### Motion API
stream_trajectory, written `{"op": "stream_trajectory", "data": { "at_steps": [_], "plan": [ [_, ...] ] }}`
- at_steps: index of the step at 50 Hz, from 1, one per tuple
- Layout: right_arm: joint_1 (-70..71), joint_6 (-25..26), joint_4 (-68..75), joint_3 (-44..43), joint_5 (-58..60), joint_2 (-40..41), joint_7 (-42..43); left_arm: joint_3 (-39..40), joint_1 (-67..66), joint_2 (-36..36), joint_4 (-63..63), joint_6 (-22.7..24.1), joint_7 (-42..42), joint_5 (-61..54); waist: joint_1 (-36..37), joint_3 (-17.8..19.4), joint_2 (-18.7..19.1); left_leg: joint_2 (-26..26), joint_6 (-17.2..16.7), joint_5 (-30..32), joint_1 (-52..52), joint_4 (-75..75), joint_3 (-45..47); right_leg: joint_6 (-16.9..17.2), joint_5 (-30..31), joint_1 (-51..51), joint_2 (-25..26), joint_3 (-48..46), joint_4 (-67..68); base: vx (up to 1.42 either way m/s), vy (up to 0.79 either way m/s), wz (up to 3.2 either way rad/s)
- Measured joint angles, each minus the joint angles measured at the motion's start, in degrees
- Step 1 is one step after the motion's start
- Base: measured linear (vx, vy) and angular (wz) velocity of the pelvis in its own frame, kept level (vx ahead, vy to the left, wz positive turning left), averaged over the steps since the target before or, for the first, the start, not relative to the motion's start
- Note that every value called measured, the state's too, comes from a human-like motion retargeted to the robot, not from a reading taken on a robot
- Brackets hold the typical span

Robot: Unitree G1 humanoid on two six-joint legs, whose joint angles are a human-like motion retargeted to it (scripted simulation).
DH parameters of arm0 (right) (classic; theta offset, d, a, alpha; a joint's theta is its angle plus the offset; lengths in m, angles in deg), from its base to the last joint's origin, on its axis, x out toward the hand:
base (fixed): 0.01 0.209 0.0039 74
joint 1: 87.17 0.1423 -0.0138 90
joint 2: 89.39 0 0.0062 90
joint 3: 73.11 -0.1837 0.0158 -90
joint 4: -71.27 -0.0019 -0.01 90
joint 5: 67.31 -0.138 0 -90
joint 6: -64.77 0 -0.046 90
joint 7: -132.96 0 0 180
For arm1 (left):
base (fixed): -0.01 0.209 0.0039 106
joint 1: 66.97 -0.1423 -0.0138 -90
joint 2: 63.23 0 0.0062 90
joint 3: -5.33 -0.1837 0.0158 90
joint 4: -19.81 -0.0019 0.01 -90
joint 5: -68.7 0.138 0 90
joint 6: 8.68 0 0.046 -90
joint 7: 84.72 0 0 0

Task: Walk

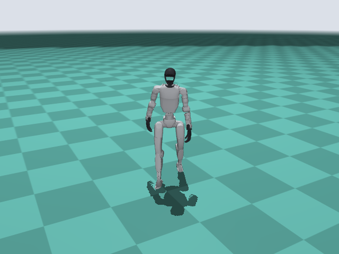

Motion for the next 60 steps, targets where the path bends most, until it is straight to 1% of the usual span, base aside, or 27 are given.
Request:
{"op": "stream_trajectory", "data": {
  "at_steps": [2,3,5,8,10,12,13,15,17,18,20,25,28,30,33,35,37,40,43,45,47,48,50,52,55,58,60],
  "plan": [
    [-0.4,0.1,0.3,0.1,-0.1,0.0,0.1,0.1,-1.9,1.1,-1.0,-0.5,-0.2,0.4,-1.9,-1.3,1.0,-2.7,-0.9,5.8,1.6,0.4,-1.8,-0.2,0.3,1.2,-1.0,8.5,2.6,1.02,0.52,1.04],
    [0.2,0.2,0.3,0.2,-0.2,-0.1,0.0,0.4,-2.8,1.6,-1.3,-0.8,-0.3,0.7,-3.1,-1.6,1.4,-3.9,-1.6,9.9,1.3,1.3,-2.4,-0.7,-0.5,0.8,-3.1,6.8,4.4,0.85,0.44,1.25],
    [2.1,0.4,0.2,0.2,-0.5,-0.1,0.2,1.3,-4.4,2.4,-1.8,-1.2,-0.3,1.4,-5.4,-1.5,1.3,-7.5,-1.8,18.9,-0.4,5.9,-1.8,-1.9,-2.2,0.4,-6.3,8.1,7.0,0.75,0.36,1.15],
    [5.3,-0.2,-0.1,1.0,-1.3,1.0,0.6,1.8,-6.6,1.6,-2.9,-2.3,-0.5,2.4,-5.1,-1.6,-0.7,-11.4,-1.8,30.4,-5.7,18.3,7.7,-2.2,-4.5,2.7,-11.3,4.7,7.8,0.48,0.33,0.59],
    [7.0,-0.6,-0.5,1.6,-1.6,2.0,0.4,2.1,-8.6,1.2,-3.1,-3.2,-0.5,4.1,-4.2,-2.4,-2.7,-9.4,-1.8,35.6,-11.3,28.7,16.1,-3.2,-5.1,3.8,-13.3,2.7,7.4,0.66,-0.06,0.46],
    [9.3,-0.8,-1.0,2.8,-1.0,2.7,0.4,3.0,-10.7,1.3,-2.7,-3.4,-0.7,5.2,-3.8,-2.6,-3.8,-6.3,-1.8,41.2,-15.1,35.3,19.5,-5.5,-6.5,5.9,-12.3,2.3,6.6,0.56,-0.38,0.14],
    [10.7,-0.7,-1.3,3.4,-0.4,3.0,0.5,3.6,-11.9,1.3,-2.3,-3.4,-1.0,5.4,-3.7,-2.3,-3.8,-6.2,-1.8,39.9,-16.6,37.0,17.8,-6.5,-7.6,7.4,-11.4,2.0,6.1,0.63,-0.39,-0.06],
    [13.7,-0.4,-1.7,4.7,1.2,3.6,0.9,4.7,-14.3,1.5,-1.9,-3.5,-1.6,5.5,-3.8,-1.8,-3.7,-4.8,-1.8,34.6,-19.5,38.5,16.1,-8.4,-9.3,10.1,-9.2,2.2,5.4,0.73,-0.31,-0.14],
    [15.9,-0.5,-2.5,5.7,2.2,4.4,1.3,5.8,-16.8,1.6,-1.9,-3.8,-2.1,5.8,-2.7,-1.7,-3.6,-5.2,-1.8,31.5,-22.6,36.2,12.9,-10.2,-11.0,12.6,-6.9,2.5,4.9,0.69,-0.28,-0.51],
    [16.7,-0.7,-3.1,6.2,2.4,5.0,1.7,6.4,-18.1,1.6,-2.0,-4.0,-2.2,6.1,-1.4,-1.3,-3.6,-6.2,-1.8,29.7,-23.9,34.3,10.5,-11.3,-11.8,14.2,-5.2,3.4,4.4,0.76,-0.37,-0.96],
    [18.2,-1.6,-4.5,7.1,2.0,6.4,2.2,7.3,-20.4,1.1,-2.3,-4.4,-2.3,6.4,1.4,0.1,-3.1,-4.6,-1.2,24.3,-25.6,30.4,7.1,-13.9,-13.3,18.2,-0.7,4.1,3.3,0.65,-0.35,-0.98],
    [21.9,-4.0,-7.8,7.9,0.2,8.2,2.0,9.2,-23.8,0.6,-3.1,-5.3,-2.2,6.3,3.2,1.5,-2.2,-5.1,13.3,14.8,-30.1,11.9,5.1,-16.5,-16.7,23.4,2.6,3.6,3.4,0.59,0.00,-0.13],
    [23.5,-4.6,-8.7,7.9,-0.1,8.8,2.2,10.2,-25.1,0.5,-3.5,-5.4,-2.3,5.6,1.8,1.3,-2.9,-7.6,24.9,11.8,-31.6,-0.9,1.4,-17.5,-18.2,25.9,2.8,2.8,3.3,0.59,0.01,0.36],
    [24.1,-5.1,-9.0,7.9,-0.6,9.6,2.2,10.8,-25.6,-0.2,-3.7,-5.4,-2.4,5.4,1.5,0.3,-3.7,-6.0,28.2,13.8,-33.0,-10.3,-0.1,-19.4,-18.2,26.3,4.6,1.8,2.7,0.64,-0.23,0.07],
    [23.2,-5.4,-8.7,8.7,-1.0,9.5,2.0,11.7,-26.9,0.1,-3.9,-5.4,-2.6,5.5,3.7,-0.5,-4.8,-6.3,28.2,12.5,-33.1,-11.5,1.9,-18.0,-17.2,28.4,3.0,4.3,4.0,0.65,0.20,-0.73],
    [22.1,-5.3,-8.7,9.2,-1.2,8.9,1.7,11.9,-27.0,0.1,-4.2,-5.4,-2.8,5.4,4.6,0.1,-4.6,-6.4,26.1,11.6,-31.7,-7.7,2.2,-17.6,-15.9,30.3,3.7,6.4,5.3,0.77,0.30,-0.71],
    [20.4,-5.1,-8.3,9.3,-0.9,8.3,1.6,11.9,-27.0,0.0,-4.6,-5.6,-2.9,5.4,5.2,-0.8,-4.4,-6.5,25.2,13.1,-31.3,-6.6,2.9,-17.6,-12.6,31.4,4.6,7.1,6.5,0.78,0.18,-0.50],
    [16.3,-4.3,-7.5,9.0,-0.3,7.5,1.8,11.6,-26.5,-0.6,-5.4,-6.0,-2.9,5.4,5.2,-3.1,-4.6,-6.7,24.2,13.3,-31.1,-3.6,0.2,-17.0,-2.9,31.1,5.4,8.2,10.2,0.87,0.18,-0.45],
    [13.0,-4.1,-5.8,7.9,-1.6,5.9,2.1,9.9,-23.4,-1.2,-5.6,-6.1,-2.6,4.5,5.6,-1.7,-3.5,-5.8,22.5,9.4,-28.2,-2.0,-1.7,-15.2,11.5,29.8,6.8,7.5,18.5,0.63,0.17,-0.41],
    [11.5,-3.8,-4.2,7.2,-2.3,4.5,1.6,8.7,-20.9,-1.5,-5.4,-5.8,-2.1,4.2,5.0,-1.1,-1.3,-3.3,21.0,7.4,-25.9,-1.5,-0.7,-13.3,17.3,26.8,7.4,4.3,26.3,0.60,0.17,-0.21],
    [9.5,-3.0,-3.4,6.7,-1.5,3.1,1.2,7.2,-18.7,-1.8,-4.9,-5.4,-2.0,3.9,4.9,-2.0,0.7,-1.4,19.7,5.4,-24.6,-1.0,-0.8,-12.9,15.0,22.3,6.8,1.3,33.8,0.57,0.14,-0.45],
    [8.4,-2.7,-3.3,6.3,-0.8,2.5,1.3,6.4,-17.4,-2.1,-4.7,-5.2,-2.1,3.8,5.1,-2.4,1.6,-0.7,19.1,4.3,-24.1,-0.7,-0.9,-14.0,10.4,19.8,6.5,0.4,37.1,0.80,0.19,-0.47],
    [6.6,-2.2,-3.1,5.3,-0.1,1.4,1.4,4.8,-14.0,-2.9,-4.4,-5.0,-2.3,3.7,5.0,-2.4,2.4,0.1,18.4,3.0,-22.4,-0.7,-0.5,-13.9,5.0,14.6,6.4,0.6,41.3,0.67,0.15,-0.15],
    [5.1,-2.0,-2.8,4.3,-0.3,0.7,1.4,3.6,-10.6,-3.5,-3.7,-4.6,-2.2,3.8,3.6,-1.6,3.0,0.1,17.9,2.3,-20.2,-1.4,-1.3,-9.8,1.7,9.9,7.6,3.1,41.5,0.48,0.08,0.32],
    [3.4,-1.7,-2.2,3.0,-0.7,-0.4,1.4,2.5,-6.0,-3.5,-2.3,-3.6,-1.7,3.2,2.4,-1.0,2.6,-0.3,16.7,1.3,-16.5,-2.8,-1.1,-6.0,-3.2,5.0,5.1,5.3,35.7,0.55,0.09,0.22],
    [1.8,-1.5,-1.9,2.1,-0.6,-1.0,1.5,1.3,-2.5,-3.0,-0.6,-2.0,-1.3,1.7,1.0,-0.3,1.3,-2.0,15.5,0.0,-12.2,-3.9,-0.9,-3.3,-5.0,2.5,0.1,5.6,23.2,0.62,0.06,0.19],
    [1.5,-1.3,-1.7,1.4,-0.8,-1.3,1.2,0.7,-0.2,-2.6,0.4,-1.0,-1.2,0.6,0.4,1.0,-0.4,-3.9,14.6,-0.9,-8.4,-4.6,-1.0,-0.7,-5.6,1.8,-2.7,7.8,13.5,0.67,-0.04,0.11]
  ]
}}
